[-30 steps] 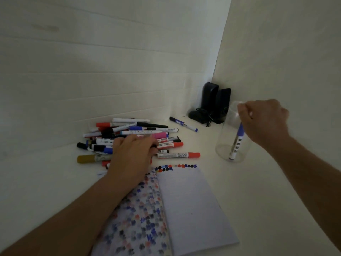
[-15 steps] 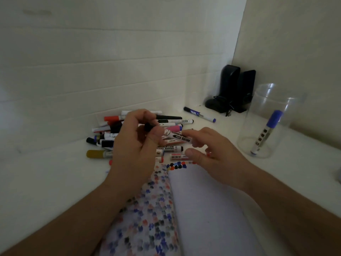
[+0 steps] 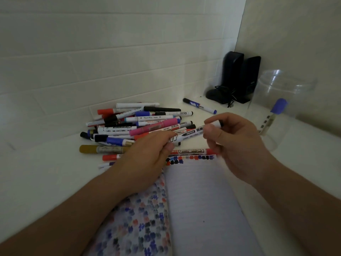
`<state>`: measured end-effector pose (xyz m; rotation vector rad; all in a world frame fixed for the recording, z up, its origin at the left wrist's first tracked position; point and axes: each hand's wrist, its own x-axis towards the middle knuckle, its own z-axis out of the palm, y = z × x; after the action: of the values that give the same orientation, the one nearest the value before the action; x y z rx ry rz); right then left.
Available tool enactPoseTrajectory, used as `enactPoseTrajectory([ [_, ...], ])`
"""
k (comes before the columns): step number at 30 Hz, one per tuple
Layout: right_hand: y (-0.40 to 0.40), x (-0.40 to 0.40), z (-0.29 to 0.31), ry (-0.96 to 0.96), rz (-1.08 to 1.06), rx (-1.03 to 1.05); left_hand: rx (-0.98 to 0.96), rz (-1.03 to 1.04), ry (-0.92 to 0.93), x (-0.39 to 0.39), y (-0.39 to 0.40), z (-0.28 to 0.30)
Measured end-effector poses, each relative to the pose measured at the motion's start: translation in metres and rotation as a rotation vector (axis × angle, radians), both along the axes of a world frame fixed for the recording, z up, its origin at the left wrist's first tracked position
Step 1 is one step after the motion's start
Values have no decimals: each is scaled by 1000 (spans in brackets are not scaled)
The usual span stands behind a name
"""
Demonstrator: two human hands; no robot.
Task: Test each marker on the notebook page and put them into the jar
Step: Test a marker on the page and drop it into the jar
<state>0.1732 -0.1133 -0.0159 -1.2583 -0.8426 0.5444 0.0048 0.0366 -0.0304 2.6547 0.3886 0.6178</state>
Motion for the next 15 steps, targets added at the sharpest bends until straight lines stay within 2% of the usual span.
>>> enactPoseTrajectory([
  [2,4,-12,-1,186,159,-33,-32,-62,-7,-1,-6,0],
  [6,15,-33,-11,133,179,-99,41,-188,-42,0,-15,0],
  [11,17,-31,-8,169,181,-61,-37,-176,-46,4,-14,-1],
  [15,17,-29,-10,89,151,-50,-155,-187,-33,3,-9,0],
])
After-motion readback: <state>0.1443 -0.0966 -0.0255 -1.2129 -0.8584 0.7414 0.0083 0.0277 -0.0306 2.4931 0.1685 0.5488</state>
